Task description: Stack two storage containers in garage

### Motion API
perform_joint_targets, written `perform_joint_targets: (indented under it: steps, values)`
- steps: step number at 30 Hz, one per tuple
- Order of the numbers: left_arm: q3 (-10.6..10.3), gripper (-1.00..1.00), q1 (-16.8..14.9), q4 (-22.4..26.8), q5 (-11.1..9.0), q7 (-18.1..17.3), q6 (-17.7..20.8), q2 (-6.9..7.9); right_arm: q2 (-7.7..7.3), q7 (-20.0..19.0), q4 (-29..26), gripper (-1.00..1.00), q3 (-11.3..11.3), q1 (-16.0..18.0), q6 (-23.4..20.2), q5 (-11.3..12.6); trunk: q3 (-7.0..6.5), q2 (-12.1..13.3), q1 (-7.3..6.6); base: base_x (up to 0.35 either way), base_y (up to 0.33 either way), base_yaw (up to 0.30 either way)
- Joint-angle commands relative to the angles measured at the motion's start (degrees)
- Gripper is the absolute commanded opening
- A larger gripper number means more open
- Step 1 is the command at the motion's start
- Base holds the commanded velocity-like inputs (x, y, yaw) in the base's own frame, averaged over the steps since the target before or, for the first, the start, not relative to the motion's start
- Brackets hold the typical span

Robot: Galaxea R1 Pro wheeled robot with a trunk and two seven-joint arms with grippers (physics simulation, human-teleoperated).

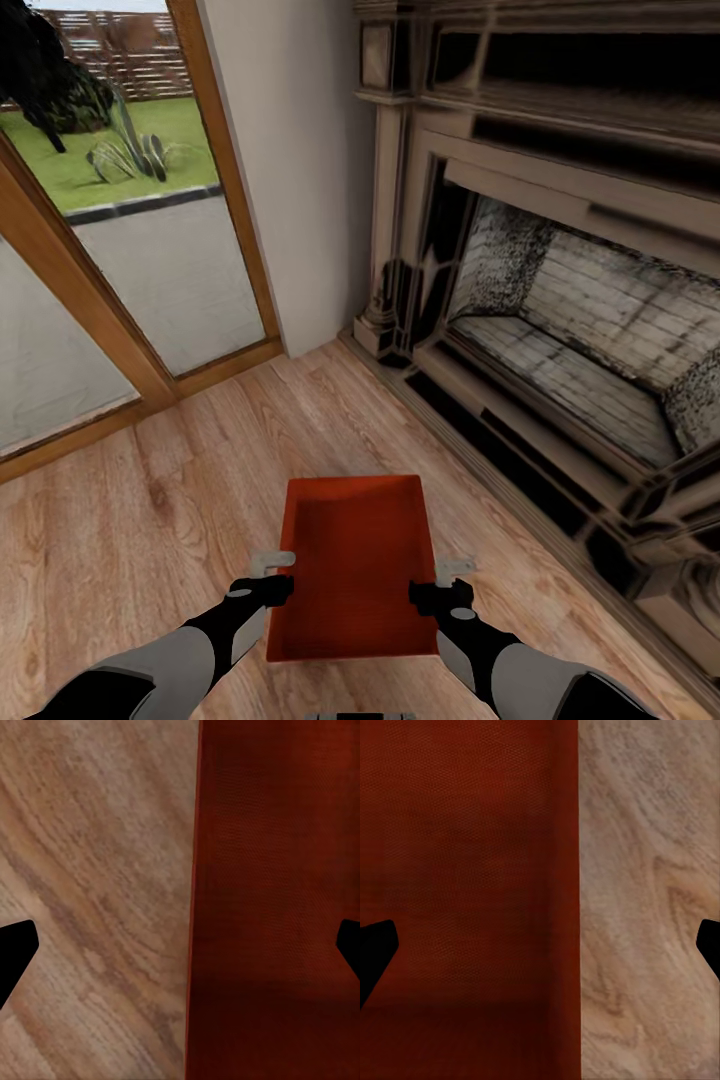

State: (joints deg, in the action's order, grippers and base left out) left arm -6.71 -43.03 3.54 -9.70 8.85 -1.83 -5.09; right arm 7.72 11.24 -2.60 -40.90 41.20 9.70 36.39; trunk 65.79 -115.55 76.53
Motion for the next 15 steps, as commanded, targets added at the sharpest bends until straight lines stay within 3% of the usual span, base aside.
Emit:
perform_joint_targets:
  steps: [1,15]
  values:
    - [-0.49,1.0,-0.03,-0.03,-0.58,0.2,-0.19,-0.01,0.01,0.18,0.29,1.0,-0.5,0.02,0.16,0.46,0.22,-0.43,0.22,0.0,0.0,0.0]
    - [-0.48,1.0,-0.03,-0.11,-0.58,0.2,-0.19,-0.01,-0.15,0.18,0.58,1.0,-0.45,0.02,0.24,0.36,2.73,-6.04,3.29,0.0,0.0,0.0]
